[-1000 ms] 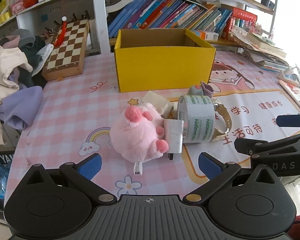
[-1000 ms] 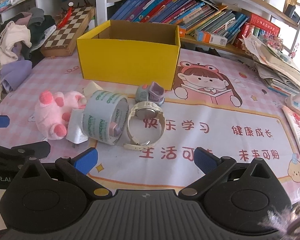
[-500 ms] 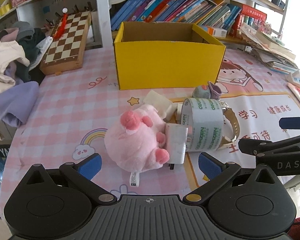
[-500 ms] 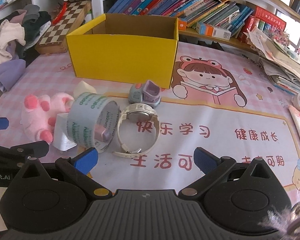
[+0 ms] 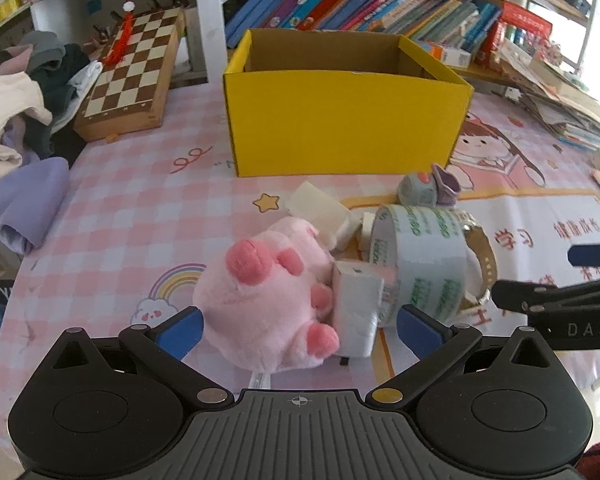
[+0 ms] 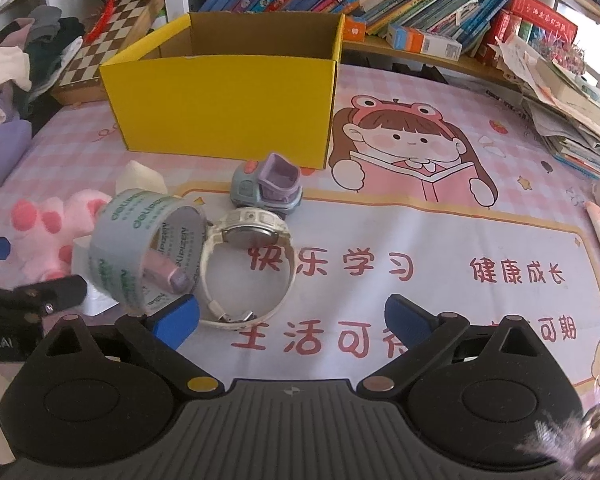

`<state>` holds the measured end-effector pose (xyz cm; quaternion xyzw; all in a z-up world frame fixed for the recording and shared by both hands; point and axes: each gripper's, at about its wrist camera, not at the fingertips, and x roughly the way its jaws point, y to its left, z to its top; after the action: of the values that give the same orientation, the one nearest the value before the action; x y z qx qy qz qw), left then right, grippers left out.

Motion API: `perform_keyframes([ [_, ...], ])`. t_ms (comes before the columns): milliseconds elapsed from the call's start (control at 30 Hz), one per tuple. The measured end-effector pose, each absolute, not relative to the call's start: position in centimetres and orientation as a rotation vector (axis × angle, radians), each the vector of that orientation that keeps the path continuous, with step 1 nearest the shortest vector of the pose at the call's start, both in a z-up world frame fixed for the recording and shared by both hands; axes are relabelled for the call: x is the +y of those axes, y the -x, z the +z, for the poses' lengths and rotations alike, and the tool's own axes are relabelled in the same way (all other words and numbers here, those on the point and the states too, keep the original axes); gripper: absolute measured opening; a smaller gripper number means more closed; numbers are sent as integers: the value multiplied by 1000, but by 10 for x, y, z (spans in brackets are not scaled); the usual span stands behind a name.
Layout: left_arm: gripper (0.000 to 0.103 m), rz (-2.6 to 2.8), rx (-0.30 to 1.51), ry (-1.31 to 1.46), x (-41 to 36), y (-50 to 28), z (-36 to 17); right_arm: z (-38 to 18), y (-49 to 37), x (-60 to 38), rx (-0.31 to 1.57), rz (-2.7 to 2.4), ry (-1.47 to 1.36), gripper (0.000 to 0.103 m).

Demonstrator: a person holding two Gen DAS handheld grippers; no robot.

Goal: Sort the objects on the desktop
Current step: 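Reach the left tool to the pink plush pig while the right tool approaches the white watch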

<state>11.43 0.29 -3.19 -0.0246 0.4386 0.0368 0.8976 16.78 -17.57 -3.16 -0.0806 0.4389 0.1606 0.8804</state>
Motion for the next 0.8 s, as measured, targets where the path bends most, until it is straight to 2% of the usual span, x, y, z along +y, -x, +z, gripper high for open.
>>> perform_keyframes([
  [467, 102, 104, 895, 100, 11, -124, -28, -47, -198, -170, 991, 393, 163, 80],
  [600, 101, 113, 884, 99, 13, -124, -25, -55, -208, -168, 1033, 398, 145, 68],
  [733, 96, 145, 907, 128, 20, -127, -30, -61, -217, -165, 1066, 406, 131, 51],
  [800, 96, 156, 910, 145, 24, -128, -32, -63, -219, -164, 1069, 408, 136, 46],
])
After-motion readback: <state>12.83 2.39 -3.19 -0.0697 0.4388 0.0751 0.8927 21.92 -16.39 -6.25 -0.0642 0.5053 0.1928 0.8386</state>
